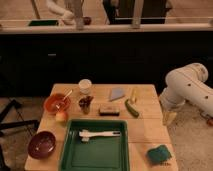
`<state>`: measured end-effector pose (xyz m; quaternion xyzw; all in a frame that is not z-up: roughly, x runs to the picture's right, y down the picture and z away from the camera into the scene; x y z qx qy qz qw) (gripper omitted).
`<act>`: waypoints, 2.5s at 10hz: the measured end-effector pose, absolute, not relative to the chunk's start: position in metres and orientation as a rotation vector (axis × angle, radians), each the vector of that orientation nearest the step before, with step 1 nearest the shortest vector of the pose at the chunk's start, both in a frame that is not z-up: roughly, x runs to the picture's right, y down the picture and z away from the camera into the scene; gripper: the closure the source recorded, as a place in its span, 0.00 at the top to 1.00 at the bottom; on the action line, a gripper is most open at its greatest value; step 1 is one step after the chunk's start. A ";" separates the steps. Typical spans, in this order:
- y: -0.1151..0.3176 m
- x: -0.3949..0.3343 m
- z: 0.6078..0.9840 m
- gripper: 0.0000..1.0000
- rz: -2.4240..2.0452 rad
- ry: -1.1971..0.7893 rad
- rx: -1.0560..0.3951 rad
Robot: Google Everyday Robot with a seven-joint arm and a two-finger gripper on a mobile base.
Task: Place brush in purple bowl
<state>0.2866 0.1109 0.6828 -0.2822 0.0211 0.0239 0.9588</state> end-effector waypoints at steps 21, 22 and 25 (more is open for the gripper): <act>0.111 0.286 0.683 0.80 0.049 0.042 -0.573; 0.111 0.286 0.683 0.80 0.049 0.042 -0.573; 0.116 0.282 0.681 0.80 0.020 0.033 -0.567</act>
